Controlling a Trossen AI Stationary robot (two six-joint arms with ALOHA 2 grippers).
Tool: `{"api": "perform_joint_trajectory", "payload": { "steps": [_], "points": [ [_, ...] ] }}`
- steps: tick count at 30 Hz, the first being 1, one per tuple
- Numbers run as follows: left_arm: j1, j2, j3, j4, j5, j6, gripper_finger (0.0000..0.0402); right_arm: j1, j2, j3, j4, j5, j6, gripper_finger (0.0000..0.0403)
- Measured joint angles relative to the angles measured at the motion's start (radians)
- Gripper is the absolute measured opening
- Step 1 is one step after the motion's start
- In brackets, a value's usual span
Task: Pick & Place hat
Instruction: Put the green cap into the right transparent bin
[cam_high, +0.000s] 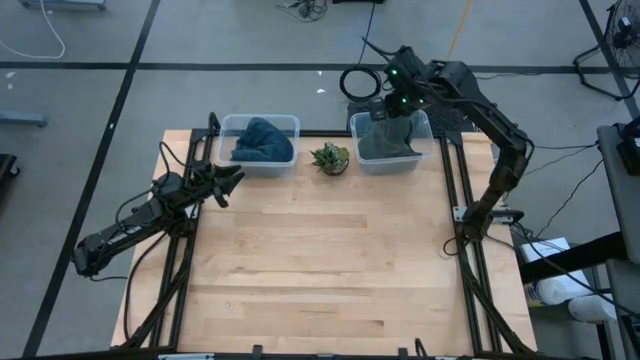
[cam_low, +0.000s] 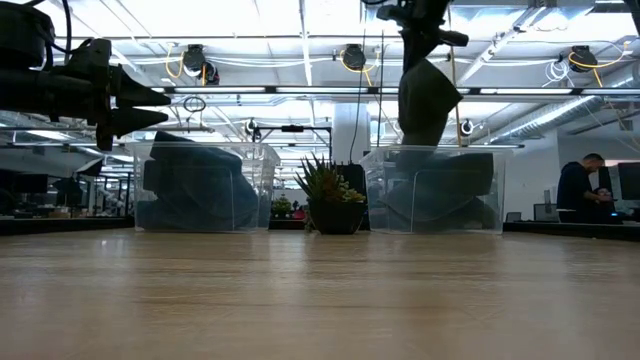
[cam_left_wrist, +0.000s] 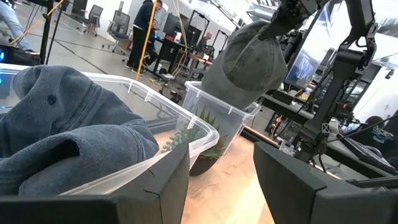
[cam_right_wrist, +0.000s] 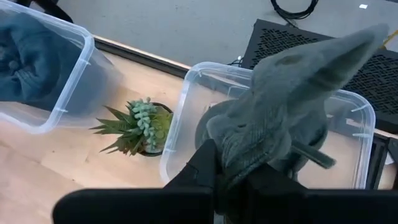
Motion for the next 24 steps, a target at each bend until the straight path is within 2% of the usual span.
{"api": "perform_joint_trajectory", "payload": {
  "steps": [5,11,24],
  "points": [
    [0.0,0.0,0.0,0.0,0.0,0.0,0.0186,-0.006,0.024,0.0,0.023,-0.046,-0.011,0.0008],
    [0.0,0.0,0.0,0.0,0.0,0.0,0.0187,-0.019,0.053,-0.014,0.014,-0.047,-0.026,0.0008],
    [0.0,0.0,0.0,0.0,0.0,0.0,0.0186,-0.087,0.053,-0.276,0.109,0.008,-0.091,0.0008]
  ]
}}
